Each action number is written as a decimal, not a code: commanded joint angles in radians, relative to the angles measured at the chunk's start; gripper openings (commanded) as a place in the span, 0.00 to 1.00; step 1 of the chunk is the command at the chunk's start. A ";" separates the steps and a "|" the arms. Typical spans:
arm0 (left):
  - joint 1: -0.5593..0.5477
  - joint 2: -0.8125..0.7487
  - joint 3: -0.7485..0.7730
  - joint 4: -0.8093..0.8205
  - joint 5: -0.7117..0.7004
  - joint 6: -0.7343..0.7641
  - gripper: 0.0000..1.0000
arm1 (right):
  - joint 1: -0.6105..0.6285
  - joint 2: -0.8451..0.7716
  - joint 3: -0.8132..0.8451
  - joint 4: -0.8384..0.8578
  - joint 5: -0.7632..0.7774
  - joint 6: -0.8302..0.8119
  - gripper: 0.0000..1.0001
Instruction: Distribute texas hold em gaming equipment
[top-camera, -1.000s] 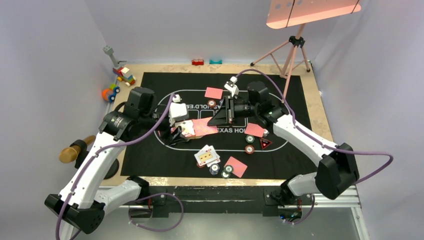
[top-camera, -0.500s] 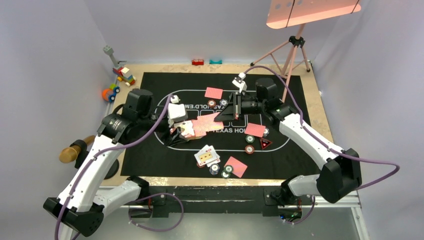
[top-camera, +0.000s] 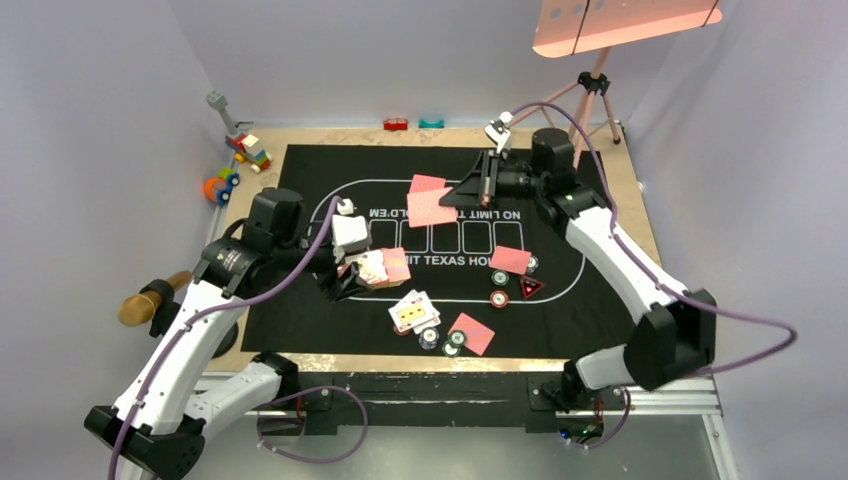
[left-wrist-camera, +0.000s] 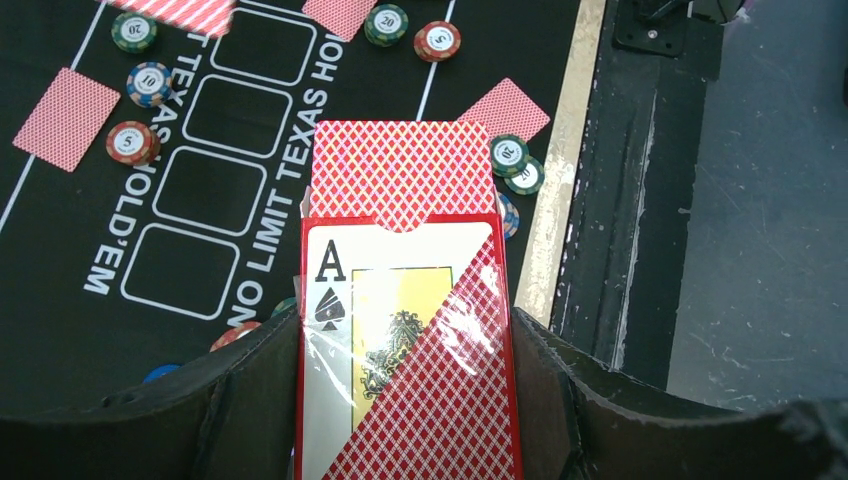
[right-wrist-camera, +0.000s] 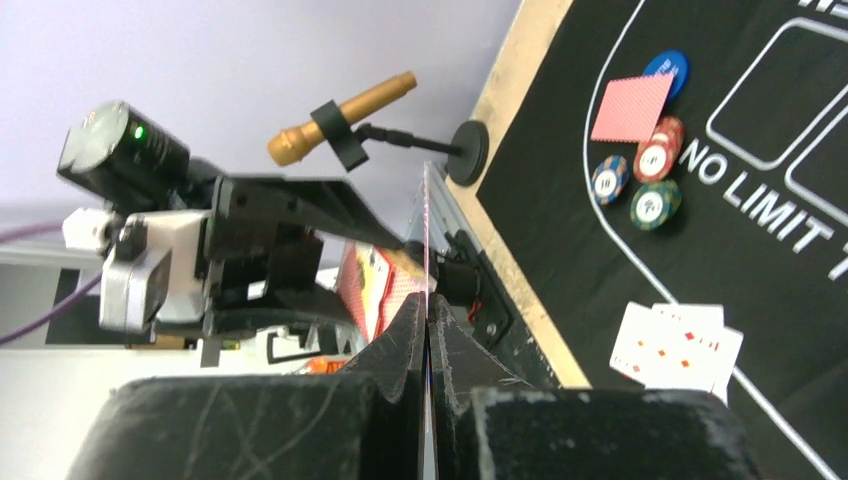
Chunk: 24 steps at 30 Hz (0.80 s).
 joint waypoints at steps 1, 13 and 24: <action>0.009 -0.038 -0.007 0.050 0.062 -0.043 0.00 | 0.024 0.164 0.103 0.067 -0.002 -0.015 0.00; 0.011 -0.077 -0.004 0.049 0.112 -0.146 0.00 | 0.281 0.840 0.666 -0.034 0.142 -0.090 0.00; 0.017 -0.065 -0.030 0.122 0.129 -0.233 0.00 | 0.374 1.152 0.933 -0.058 0.234 -0.076 0.00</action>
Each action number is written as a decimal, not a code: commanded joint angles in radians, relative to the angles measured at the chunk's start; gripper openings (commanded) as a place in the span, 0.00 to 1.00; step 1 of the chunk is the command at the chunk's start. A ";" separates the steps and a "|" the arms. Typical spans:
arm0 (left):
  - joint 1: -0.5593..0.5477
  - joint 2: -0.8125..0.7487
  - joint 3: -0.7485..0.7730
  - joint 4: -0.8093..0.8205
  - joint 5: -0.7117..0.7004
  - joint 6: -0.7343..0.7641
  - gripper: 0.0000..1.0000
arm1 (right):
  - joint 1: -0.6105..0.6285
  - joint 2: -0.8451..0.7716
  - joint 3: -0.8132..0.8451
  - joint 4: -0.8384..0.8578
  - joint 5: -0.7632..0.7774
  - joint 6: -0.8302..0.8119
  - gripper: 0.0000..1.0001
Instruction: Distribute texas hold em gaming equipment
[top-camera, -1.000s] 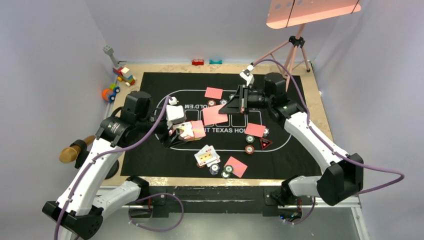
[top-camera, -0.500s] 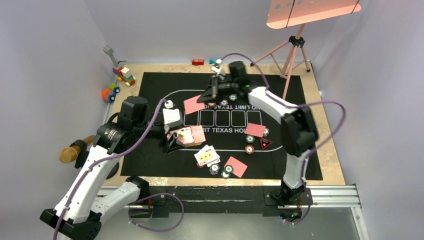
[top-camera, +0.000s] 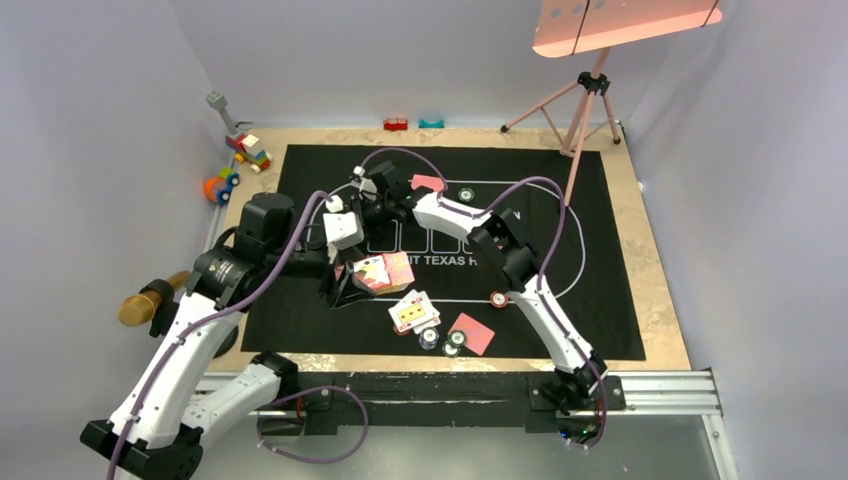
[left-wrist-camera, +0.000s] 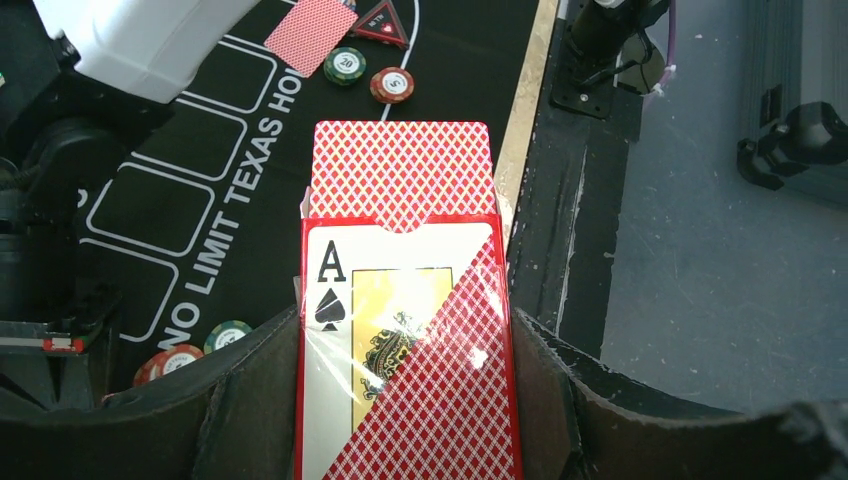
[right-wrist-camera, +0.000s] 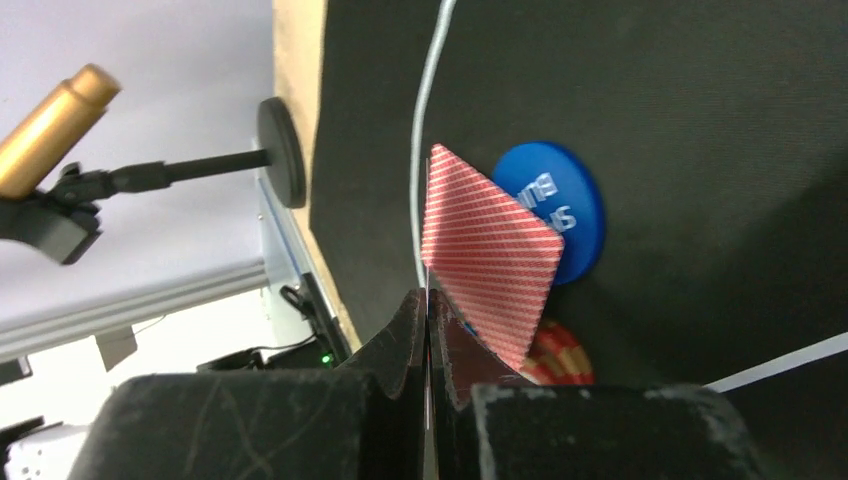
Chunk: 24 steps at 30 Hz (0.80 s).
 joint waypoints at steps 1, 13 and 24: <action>0.011 0.002 0.000 0.091 0.046 -0.062 0.00 | -0.013 -0.007 0.046 0.044 0.063 0.004 0.00; 0.031 0.020 -0.001 0.127 0.049 -0.094 0.00 | -0.013 -0.078 -0.014 0.016 0.126 -0.073 0.60; 0.053 0.021 -0.006 0.134 0.056 -0.096 0.00 | -0.082 -0.461 -0.162 -0.112 0.165 -0.201 0.82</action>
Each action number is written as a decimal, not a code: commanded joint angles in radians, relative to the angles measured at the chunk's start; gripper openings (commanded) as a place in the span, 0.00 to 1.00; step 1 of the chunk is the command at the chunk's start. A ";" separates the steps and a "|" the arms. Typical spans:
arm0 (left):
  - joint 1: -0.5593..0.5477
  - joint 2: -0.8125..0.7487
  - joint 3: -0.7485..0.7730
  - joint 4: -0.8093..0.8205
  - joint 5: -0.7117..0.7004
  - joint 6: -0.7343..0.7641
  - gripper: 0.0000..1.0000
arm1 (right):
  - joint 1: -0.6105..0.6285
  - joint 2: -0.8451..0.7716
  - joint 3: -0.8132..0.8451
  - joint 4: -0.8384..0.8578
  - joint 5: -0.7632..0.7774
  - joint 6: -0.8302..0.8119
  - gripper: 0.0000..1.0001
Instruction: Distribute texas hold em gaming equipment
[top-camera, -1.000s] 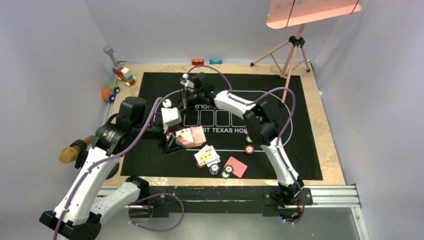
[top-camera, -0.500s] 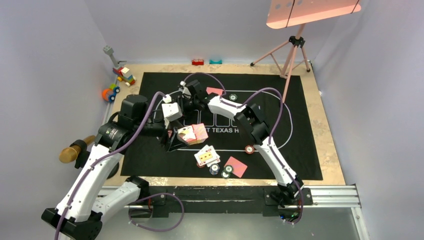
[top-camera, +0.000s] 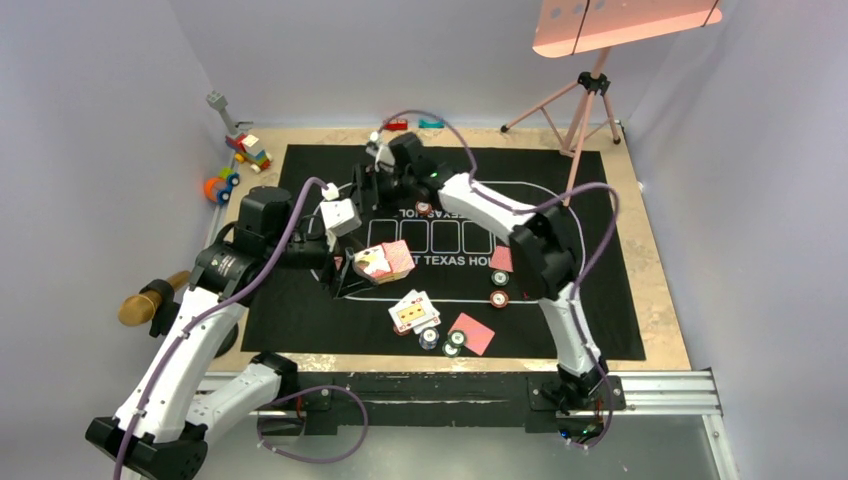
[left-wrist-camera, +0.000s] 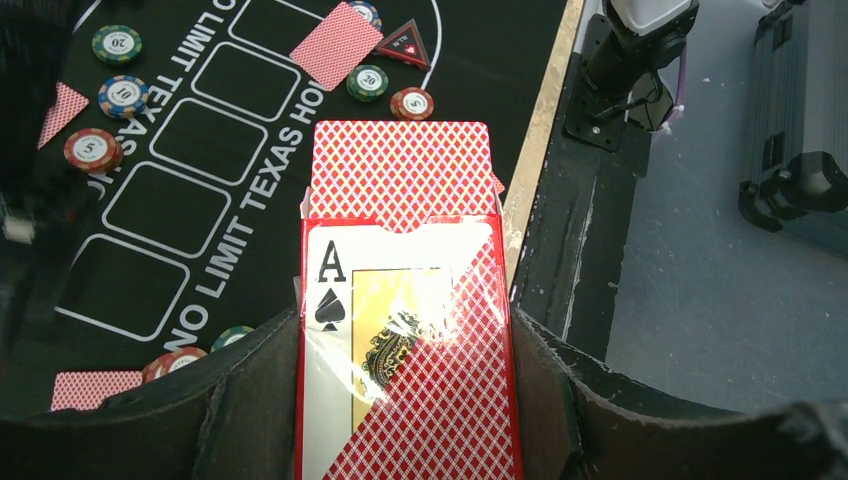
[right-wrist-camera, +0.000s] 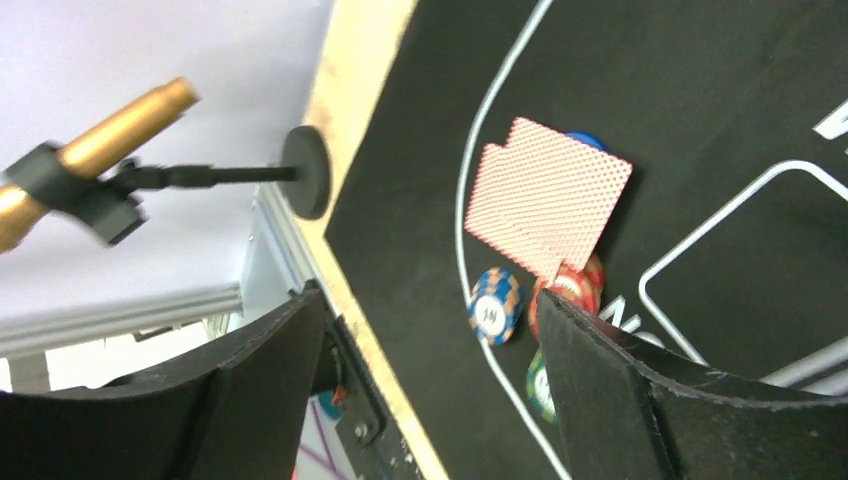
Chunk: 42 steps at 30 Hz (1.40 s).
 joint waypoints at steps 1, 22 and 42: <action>0.014 -0.005 -0.002 0.059 0.042 -0.011 0.00 | -0.065 -0.278 -0.083 -0.038 0.024 -0.098 0.84; 0.020 0.023 0.016 0.069 0.053 0.111 0.00 | -0.153 -0.883 -0.792 0.348 -0.333 0.143 0.97; 0.018 0.048 0.076 0.017 0.025 0.258 0.00 | -0.056 -0.764 -0.840 0.496 -0.362 0.299 0.68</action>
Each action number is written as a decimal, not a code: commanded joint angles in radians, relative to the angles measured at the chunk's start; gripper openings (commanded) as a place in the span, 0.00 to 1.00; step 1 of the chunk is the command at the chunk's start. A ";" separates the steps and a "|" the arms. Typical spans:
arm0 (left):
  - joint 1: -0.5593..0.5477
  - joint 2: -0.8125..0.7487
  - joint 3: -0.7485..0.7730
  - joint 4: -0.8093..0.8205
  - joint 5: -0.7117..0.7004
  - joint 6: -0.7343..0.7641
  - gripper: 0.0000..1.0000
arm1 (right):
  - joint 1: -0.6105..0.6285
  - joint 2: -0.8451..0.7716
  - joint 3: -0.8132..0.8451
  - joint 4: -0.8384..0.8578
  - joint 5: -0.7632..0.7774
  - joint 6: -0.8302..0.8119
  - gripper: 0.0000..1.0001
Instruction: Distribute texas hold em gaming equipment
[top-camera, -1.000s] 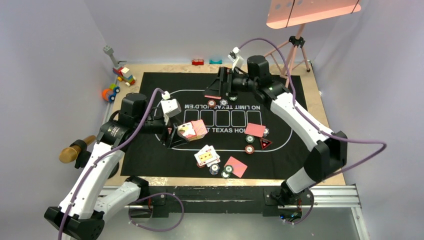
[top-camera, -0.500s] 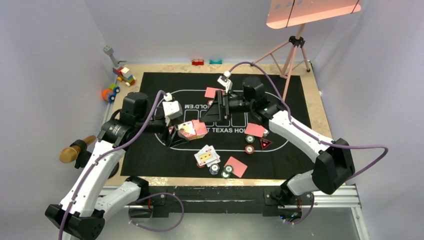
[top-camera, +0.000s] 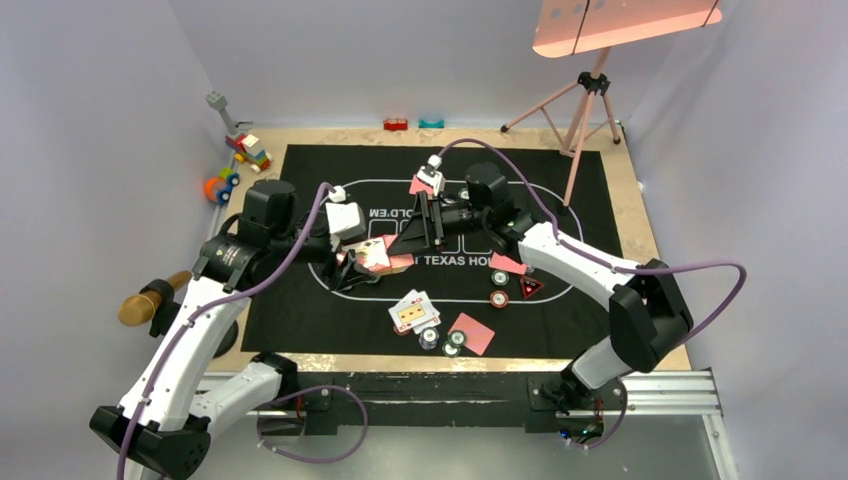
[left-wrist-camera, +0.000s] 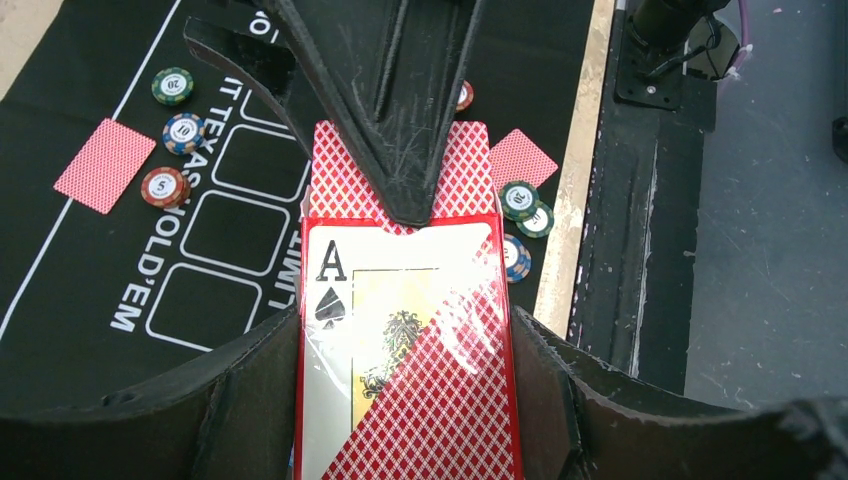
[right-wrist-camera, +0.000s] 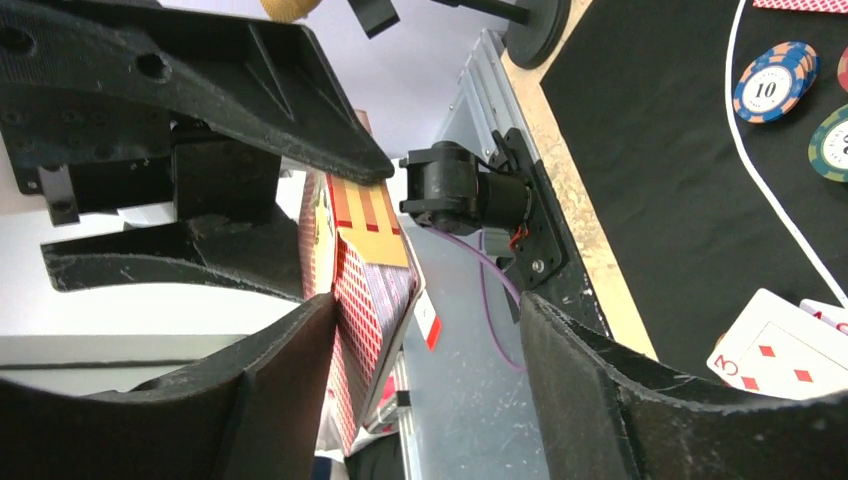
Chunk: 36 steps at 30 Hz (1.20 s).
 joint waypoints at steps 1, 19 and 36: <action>0.006 -0.003 0.051 0.017 0.027 0.042 0.00 | 0.002 0.003 -0.001 0.067 -0.022 0.039 0.67; 0.006 -0.002 0.058 0.022 0.027 0.031 0.00 | -0.013 -0.063 -0.062 0.034 -0.035 0.039 0.30; 0.006 -0.016 0.049 0.044 0.044 -0.020 0.00 | -0.104 -0.165 -0.076 -0.087 -0.046 -0.016 0.17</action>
